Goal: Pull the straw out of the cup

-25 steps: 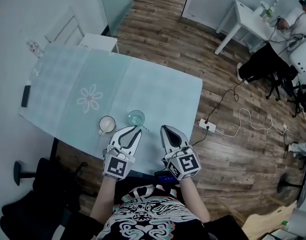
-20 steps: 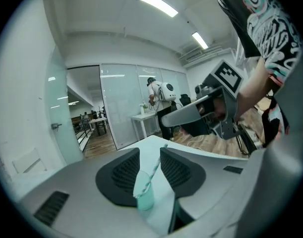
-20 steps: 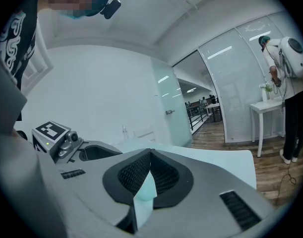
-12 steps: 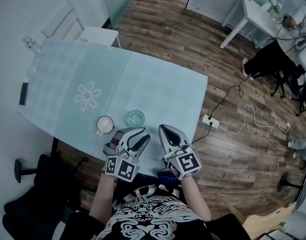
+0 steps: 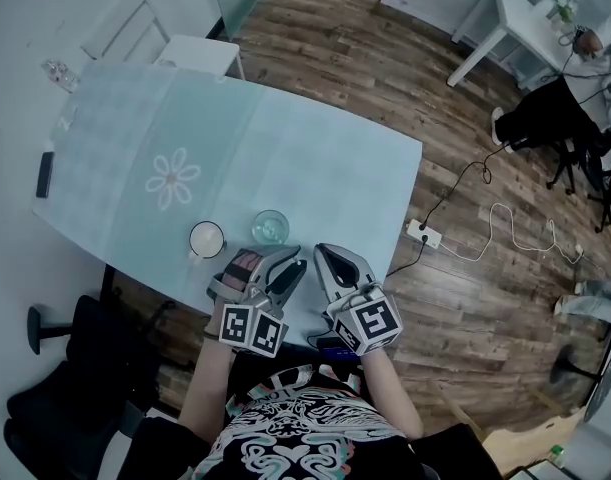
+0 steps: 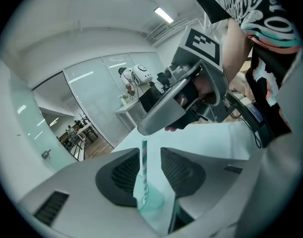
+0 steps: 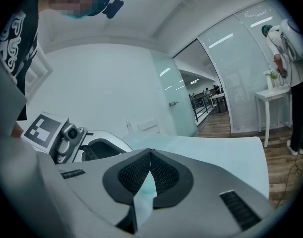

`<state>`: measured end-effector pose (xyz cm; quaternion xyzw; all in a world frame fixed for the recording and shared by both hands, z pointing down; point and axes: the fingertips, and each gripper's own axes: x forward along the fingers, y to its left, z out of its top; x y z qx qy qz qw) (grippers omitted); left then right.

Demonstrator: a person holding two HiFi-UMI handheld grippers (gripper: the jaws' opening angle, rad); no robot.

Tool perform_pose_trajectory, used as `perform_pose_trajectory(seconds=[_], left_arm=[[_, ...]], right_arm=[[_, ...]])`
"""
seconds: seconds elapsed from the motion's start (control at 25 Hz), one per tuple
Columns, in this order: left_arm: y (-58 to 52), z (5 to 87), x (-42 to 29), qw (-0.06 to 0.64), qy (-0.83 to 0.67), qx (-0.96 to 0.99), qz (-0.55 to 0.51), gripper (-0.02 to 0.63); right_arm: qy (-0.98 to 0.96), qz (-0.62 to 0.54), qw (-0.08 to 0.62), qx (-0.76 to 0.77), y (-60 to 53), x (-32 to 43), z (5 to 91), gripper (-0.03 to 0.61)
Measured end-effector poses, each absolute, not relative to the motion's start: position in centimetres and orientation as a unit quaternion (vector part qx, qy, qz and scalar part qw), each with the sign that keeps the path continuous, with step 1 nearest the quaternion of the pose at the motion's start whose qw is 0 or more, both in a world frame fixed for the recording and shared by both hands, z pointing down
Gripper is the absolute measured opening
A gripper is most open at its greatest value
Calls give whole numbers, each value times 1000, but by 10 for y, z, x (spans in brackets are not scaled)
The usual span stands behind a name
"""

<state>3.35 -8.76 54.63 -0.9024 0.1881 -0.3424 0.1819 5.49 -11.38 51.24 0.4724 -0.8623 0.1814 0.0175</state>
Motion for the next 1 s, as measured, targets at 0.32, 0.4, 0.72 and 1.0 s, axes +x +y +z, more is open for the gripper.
perform_pose_trajectory(seconds=[0.32,0.4,0.72,1.0], left_arm=[[-92,545,24,176,212,-897,-345,73],[-93,544,23,172,221,-897,-342,51],[-91,546,13,164,245,-893,-341,32],[-95,535,-3,107,296,-904,-288,32]], right_arm=[[-869,182,5,461,-114,54,508,25],[-870,180,5,459,-115,54,508,25],[-873,184,-10,453,-115,54,506,25],[-873,176,-29,454,-117,51,498,25]])
